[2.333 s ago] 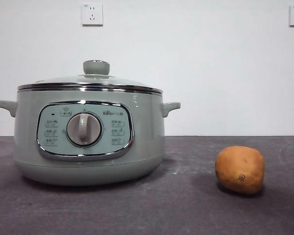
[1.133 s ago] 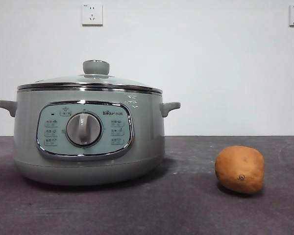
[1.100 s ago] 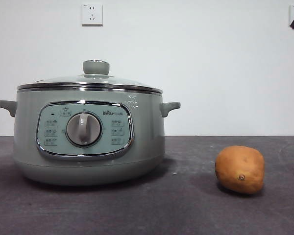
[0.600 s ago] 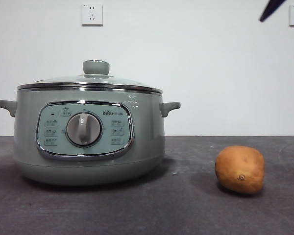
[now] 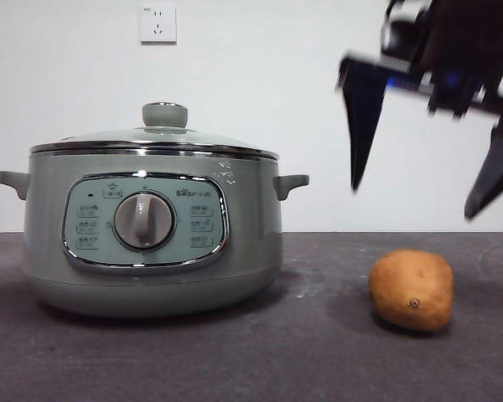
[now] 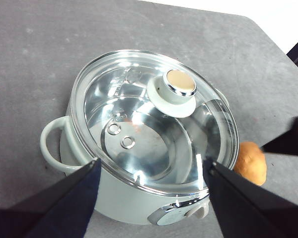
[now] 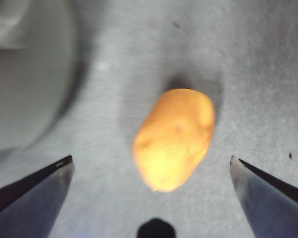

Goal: Pick up the potato,open the lid,put the potato in the pot,close the lid

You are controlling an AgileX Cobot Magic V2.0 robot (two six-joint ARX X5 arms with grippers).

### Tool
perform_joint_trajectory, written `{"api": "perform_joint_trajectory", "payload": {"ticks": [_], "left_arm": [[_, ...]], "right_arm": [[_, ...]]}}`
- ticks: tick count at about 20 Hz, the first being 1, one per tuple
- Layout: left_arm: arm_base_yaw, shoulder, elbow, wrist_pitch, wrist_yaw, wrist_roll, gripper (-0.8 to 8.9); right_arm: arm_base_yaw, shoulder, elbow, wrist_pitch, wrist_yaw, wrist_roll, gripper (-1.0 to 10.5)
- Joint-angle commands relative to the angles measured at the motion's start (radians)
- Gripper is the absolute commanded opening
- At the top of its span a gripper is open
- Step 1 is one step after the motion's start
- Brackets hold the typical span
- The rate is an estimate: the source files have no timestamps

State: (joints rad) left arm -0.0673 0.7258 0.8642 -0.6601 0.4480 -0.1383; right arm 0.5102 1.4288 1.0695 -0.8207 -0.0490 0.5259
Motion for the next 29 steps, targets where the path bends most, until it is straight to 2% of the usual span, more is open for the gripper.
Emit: {"api": "perform_joint_trajectory", "payload": {"ticks": [1, 7, 13, 17, 20, 23, 26, 29], "left_arm": [[0.002, -0.002, 0.006, 0.007, 0.002, 0.011, 3.46], [0.002, -0.002, 0.006, 0.0, 0.002, 0.011, 3.46], [0.002, -0.002, 0.006, 0.0, -0.001, 0.011, 3.46], [0.002, -0.002, 0.006, 0.0, -0.002, 0.011, 3.46], [0.002, -0.002, 0.006, 0.002, -0.002, 0.011, 3.46], [0.001, 0.007, 0.006, 0.016, 0.002, 0.008, 3.46], [-0.008, 0.048, 0.008, 0.107, 0.051, -0.013, 3.46], [-0.061, 0.119, 0.032, 0.188, 0.049, -0.049, 3.46]], "right_arm": [[0.001, 0.096, 0.001, 0.01, 0.009, 0.038, 5.6], [0.001, 0.253, 0.001, 0.072, 0.026, 0.054, 5.6], [-0.006, 0.254, 0.001, 0.113, 0.022, 0.057, 2.4], [-0.006, 0.254, 0.001, 0.113, 0.026, 0.016, -0.2], [-0.006, 0.232, 0.002, 0.112, 0.023, -0.007, -0.1], [-0.005, 0.129, 0.007, 0.07, 0.026, -0.085, -0.1], [-0.007, -0.017, 0.007, 0.028, 0.026, -0.148, -0.1], [-0.007, -0.146, 0.007, -0.035, 0.031, -0.178, -0.1]]}}
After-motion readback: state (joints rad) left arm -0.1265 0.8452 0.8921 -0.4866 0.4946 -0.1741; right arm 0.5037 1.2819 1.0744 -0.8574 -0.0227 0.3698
